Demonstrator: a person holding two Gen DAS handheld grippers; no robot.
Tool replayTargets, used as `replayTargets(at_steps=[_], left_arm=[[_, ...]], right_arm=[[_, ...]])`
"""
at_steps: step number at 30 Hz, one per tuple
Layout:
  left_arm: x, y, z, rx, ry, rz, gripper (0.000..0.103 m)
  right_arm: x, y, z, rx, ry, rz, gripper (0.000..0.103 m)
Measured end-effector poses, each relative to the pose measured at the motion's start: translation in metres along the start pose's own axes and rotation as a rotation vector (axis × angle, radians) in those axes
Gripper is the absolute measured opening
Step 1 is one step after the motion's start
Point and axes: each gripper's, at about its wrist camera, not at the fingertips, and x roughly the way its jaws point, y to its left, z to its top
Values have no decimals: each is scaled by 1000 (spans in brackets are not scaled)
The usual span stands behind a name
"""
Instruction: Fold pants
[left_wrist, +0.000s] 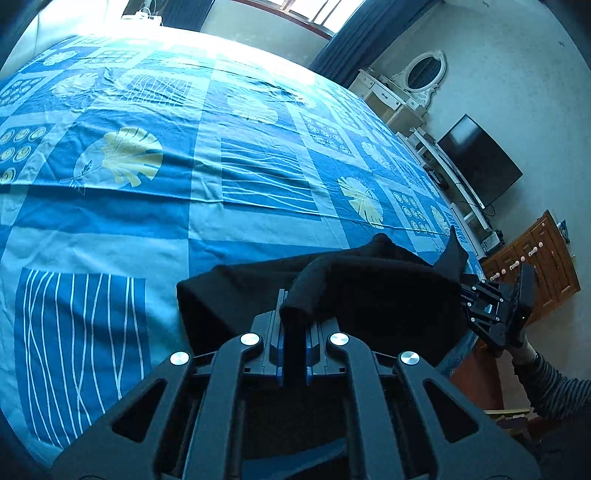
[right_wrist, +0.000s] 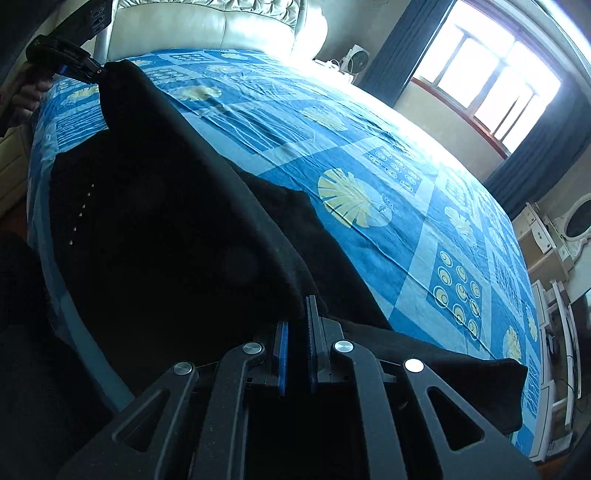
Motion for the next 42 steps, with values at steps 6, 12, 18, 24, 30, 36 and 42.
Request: replayTargets(at_steps=[6, 12, 18, 24, 30, 36, 42], left_arm=[[6, 16, -54, -127, 23, -1, 16], [-4, 31, -95, -287, 16, -21, 46], [-17, 30, -123, -491, -59, -110, 63], [1, 18, -117, -523, -58, -56, 67], [3, 12, -109, -571, -71, -17, 67], [-8, 7, -116, -679, -87, -49, 67], [13, 4, -112, -683, -69, -4, 67]], right_arm=[[8, 31, -33, -2, 50, 1, 15], [-13, 20, -47, 182, 67, 129, 52], [-20, -32, -76, 666, 59, 399, 56], [2, -56, -98, 995, 73, 560, 57], [5, -53, -101, 1066, 65, 588, 59], [11, -52, -95, 1038, 62, 577, 60], [11, -56, -99, 1043, 57, 578, 62]])
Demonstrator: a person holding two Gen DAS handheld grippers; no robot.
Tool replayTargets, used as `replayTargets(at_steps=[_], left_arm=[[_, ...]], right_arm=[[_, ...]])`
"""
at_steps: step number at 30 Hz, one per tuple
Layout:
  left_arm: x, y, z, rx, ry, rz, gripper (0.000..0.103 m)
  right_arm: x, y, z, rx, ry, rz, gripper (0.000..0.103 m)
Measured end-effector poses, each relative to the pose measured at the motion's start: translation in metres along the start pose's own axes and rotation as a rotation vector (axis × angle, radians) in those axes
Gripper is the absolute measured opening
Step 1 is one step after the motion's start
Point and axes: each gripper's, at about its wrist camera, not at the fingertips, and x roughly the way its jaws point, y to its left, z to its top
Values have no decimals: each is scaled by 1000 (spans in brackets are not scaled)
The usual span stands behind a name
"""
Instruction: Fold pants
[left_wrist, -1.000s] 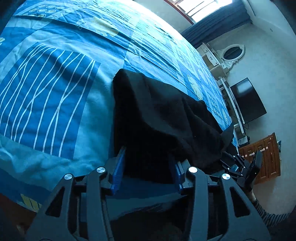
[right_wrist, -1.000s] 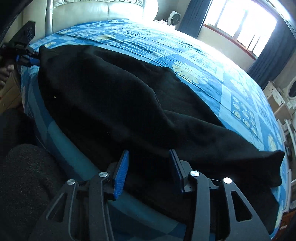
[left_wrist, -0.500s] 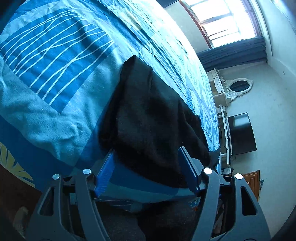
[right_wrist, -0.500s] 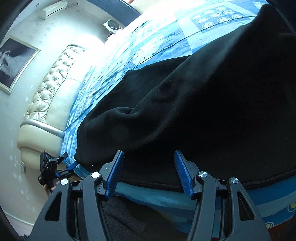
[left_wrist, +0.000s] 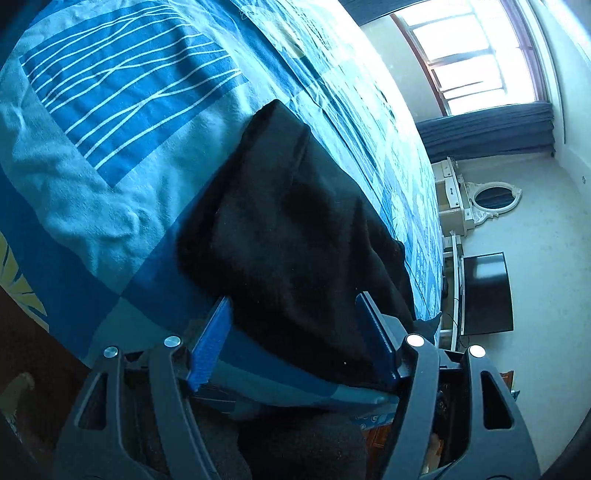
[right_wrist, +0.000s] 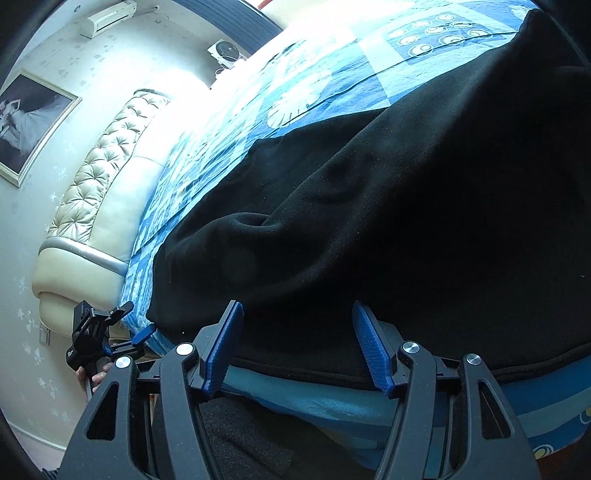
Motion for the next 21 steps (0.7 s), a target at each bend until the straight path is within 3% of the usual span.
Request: replayTargets(at_steps=[7, 11, 14, 15, 16, 17, 18, 21], left_arm=[[5, -3, 9, -17, -53, 17, 64], [17, -2, 10, 23, -45, 147, 26], [18, 4, 14, 13, -42, 156, 16], [17, 5, 15, 10, -40, 152, 16], [16, 6, 15, 8, -38, 151, 15], [16, 7, 16, 7, -36, 151, 15], [15, 7, 16, 8, -37, 154, 15], [11, 4, 14, 29, -43, 173, 14]], right_arm=[[-3, -3, 1, 39, -15, 19, 62], [-5, -13, 5, 130, -38, 53, 62], [-6, -23, 7, 236, -67, 87, 60], [-5, -27, 8, 268, -75, 88, 56], [-3, -31, 10, 297, -77, 82, 43], [1, -34, 12, 321, -70, 76, 19], [4, -37, 12, 339, -58, 71, 8], [-3, -33, 5, 365, -72, 83, 7]])
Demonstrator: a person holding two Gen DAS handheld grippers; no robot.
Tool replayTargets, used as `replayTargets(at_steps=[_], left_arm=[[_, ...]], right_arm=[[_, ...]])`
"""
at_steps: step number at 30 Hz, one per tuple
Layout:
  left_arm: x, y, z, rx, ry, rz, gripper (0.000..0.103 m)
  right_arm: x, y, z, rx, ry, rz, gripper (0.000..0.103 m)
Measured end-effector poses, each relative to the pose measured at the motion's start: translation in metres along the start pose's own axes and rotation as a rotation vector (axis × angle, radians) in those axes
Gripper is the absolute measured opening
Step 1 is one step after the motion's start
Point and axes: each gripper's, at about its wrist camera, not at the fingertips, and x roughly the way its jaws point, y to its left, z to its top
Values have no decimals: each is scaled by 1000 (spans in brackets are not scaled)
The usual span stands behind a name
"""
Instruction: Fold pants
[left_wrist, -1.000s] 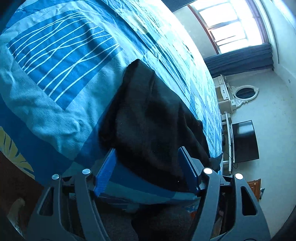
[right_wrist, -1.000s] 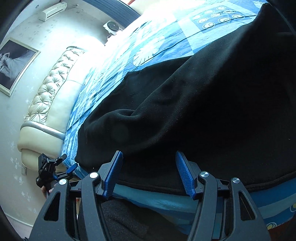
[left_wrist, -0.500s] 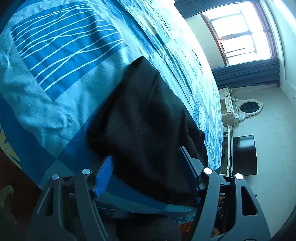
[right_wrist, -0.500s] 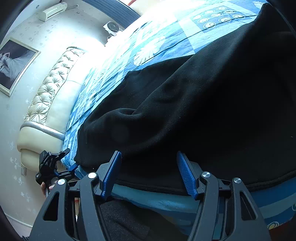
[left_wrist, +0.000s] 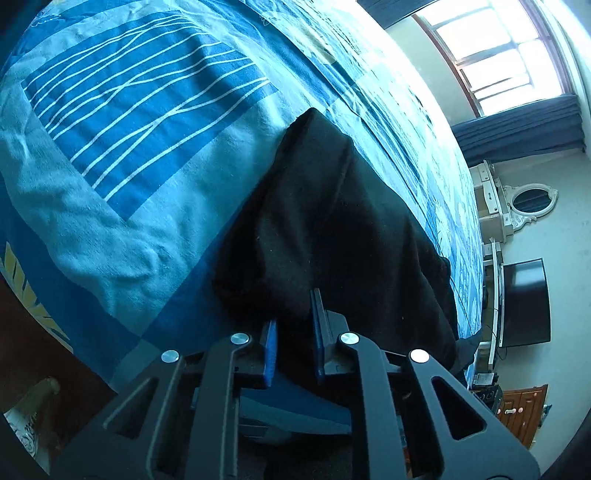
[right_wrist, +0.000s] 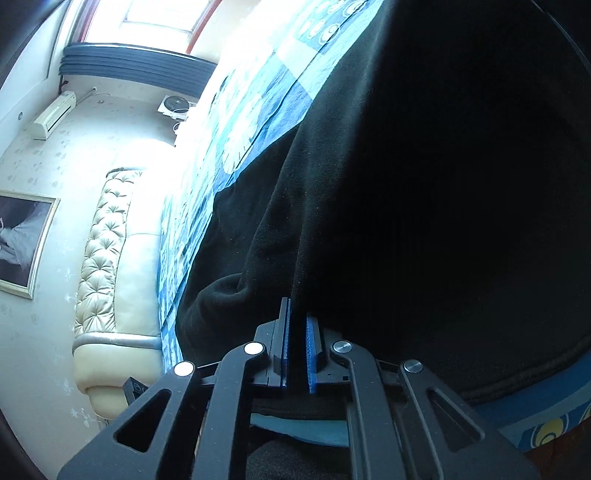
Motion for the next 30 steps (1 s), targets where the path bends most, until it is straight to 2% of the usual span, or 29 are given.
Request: replayTargets(at_steps=[5, 8, 12, 15, 17, 19, 20, 21, 24, 26, 28, 30], left_arm=[[-8, 7, -3, 3, 9, -13, 13], [-8, 13, -5, 24, 10, -29, 13], [-7, 9, -8, 73, 6, -11, 13], [-13, -3, -12, 162, -13, 26, 13], [-19, -14, -19, 244, -27, 65, 15], [-24, -23, -26, 313, -28, 86, 19], [-28, -27, -30, 336, -27, 86, 22], [-31, -31, -33, 357, -31, 90, 24], [-44, -45, -41, 395, -84, 103, 46], [-51, -58, -43, 406, -143, 102, 67], [-51, -73, -42, 422, -183, 97, 74], [-44, -84, -42, 419, -181, 95, 76]], right_arm=[[-28, 11, -27, -57, 1, 5, 7], [-19, -8, -40, -38, 50, -31, 7], [-8, -22, -37, -12, 66, 5, 7], [-17, -20, -34, -19, 78, 27, 15], [-35, -21, -30, -21, 58, 31, 32], [-66, -29, -24, -31, -2, 13, 45], [-84, -35, -20, -28, -44, 2, 47], [-104, -43, -15, -14, -87, -2, 48], [-172, -81, 9, 66, -258, -34, 48], [-218, -115, 24, 153, -397, -51, 49], [-255, -151, 39, 246, -528, -97, 49], [-277, -188, 53, 354, -601, -127, 49]])
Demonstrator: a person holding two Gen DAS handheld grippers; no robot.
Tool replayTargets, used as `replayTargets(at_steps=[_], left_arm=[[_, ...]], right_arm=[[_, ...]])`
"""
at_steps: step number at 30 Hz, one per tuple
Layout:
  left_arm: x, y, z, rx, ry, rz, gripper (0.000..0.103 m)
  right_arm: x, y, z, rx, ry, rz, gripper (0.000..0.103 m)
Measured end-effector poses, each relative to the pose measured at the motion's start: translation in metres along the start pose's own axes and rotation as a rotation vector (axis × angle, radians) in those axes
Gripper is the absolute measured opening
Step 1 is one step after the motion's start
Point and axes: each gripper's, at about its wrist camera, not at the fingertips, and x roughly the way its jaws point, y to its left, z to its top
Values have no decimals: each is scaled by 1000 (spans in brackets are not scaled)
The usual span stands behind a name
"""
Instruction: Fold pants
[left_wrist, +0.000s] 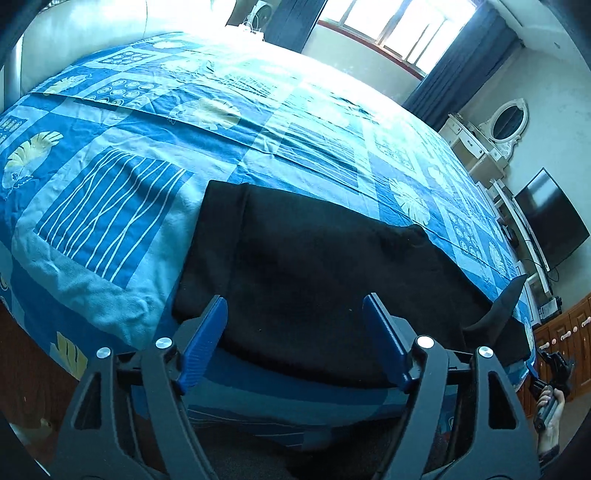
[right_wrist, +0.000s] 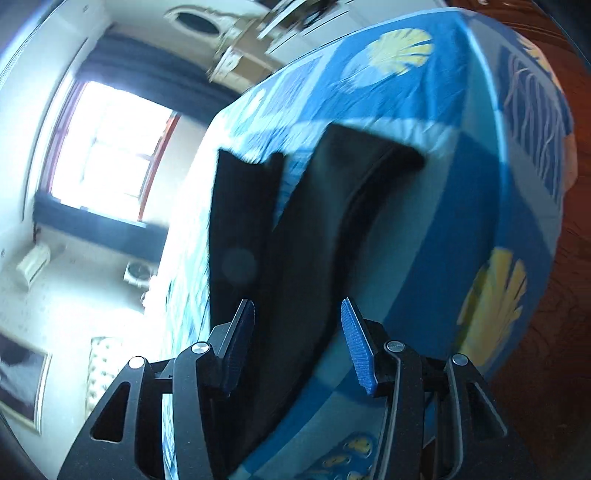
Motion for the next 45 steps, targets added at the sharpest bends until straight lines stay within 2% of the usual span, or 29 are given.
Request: replayTargets(at_steps=[2, 4, 6, 8, 9, 10, 11, 13, 16, 17, 19, 21, 22, 25, 26, 27, 29, 31, 33, 35, 38, 40, 42, 43, 44, 45], left_arm=[[10, -9, 0, -33, 21, -16, 77], [21, -15, -3, -63, 42, -22, 77], [32, -19, -6, -81, 66, -15, 77], [41, -22, -11, -96, 88, -7, 79], [45, -23, -14, -103, 97, -1, 79], [48, -23, -17, -107, 105, 1, 79], [51, -24, -19, -110, 113, 7, 79], [54, -27, -23, -102, 114, 24, 79], [56, -30, -26, -65, 105, 43, 81], [56, -31, -27, -59, 102, 46, 82], [58, -32, -30, -56, 101, 52, 83], [59, -33, -31, -48, 99, 54, 85], [58, -33, -31, -45, 98, 50, 86], [58, -32, -32, -42, 99, 43, 87], [58, -32, -31, -44, 100, 41, 88], [58, -32, -31, -46, 101, 40, 88], [58, -32, -31, -55, 99, 36, 90], [60, -34, -31, -66, 99, 39, 91], [61, -35, -31, -73, 97, 47, 91], [60, -35, -32, -78, 94, 53, 91], [61, -36, -31, -78, 96, 54, 91], [61, -35, -31, -77, 96, 52, 91], [62, -35, -30, -74, 96, 52, 91], [61, -35, -31, -74, 94, 53, 91], [62, -35, -31, -76, 91, 55, 91], [62, -35, -31, -78, 89, 56, 91]], right_arm=[[10, -25, 25, 91, -20, -7, 49], [25, -38, 39, 184, -18, 35, 49], [39, -50, 52, 265, -3, 115, 49], [46, -57, 60, 322, -24, 135, 48], [47, -59, 70, 324, -37, 135, 39], [48, -55, 76, 291, -47, 109, 17], [43, -49, 83, 236, -68, 70, 7], [37, -32, 92, 100, -110, -10, 7], [45, -31, 97, -48, -104, -126, 7], [51, -36, 96, -53, -92, -131, 7], [50, -55, 101, -12, -83, -44, 7], [40, -74, 108, 70, -90, 46, 14], [28, -82, 112, 104, -133, 39, 17], [-5, -89, 119, 155, -264, -121, 21], [-9, -79, 120, 123, -278, -176, 30], [-7, -64, 120, 70, -276, -202, 35], [11, -26, 118, -32, -227, -175, 54], [38, 14, 112, -91, -169, -108, 64], [64, 44, 106, -131, -99, -38, 65], [96, 81, 101, -180, -60, -34, 65], [148, 122, 102, -244, 6, -100, 65], [173, 132, 100, -230, 38, -159, 65], [184, 133, 99, -229, 37, -215, 44], [184, 131, 99, -243, 39, -218, 24], [178, 130, 98, -248, 35, -202, 10], [168, 128, 97, -246, 18, -177, 9]])
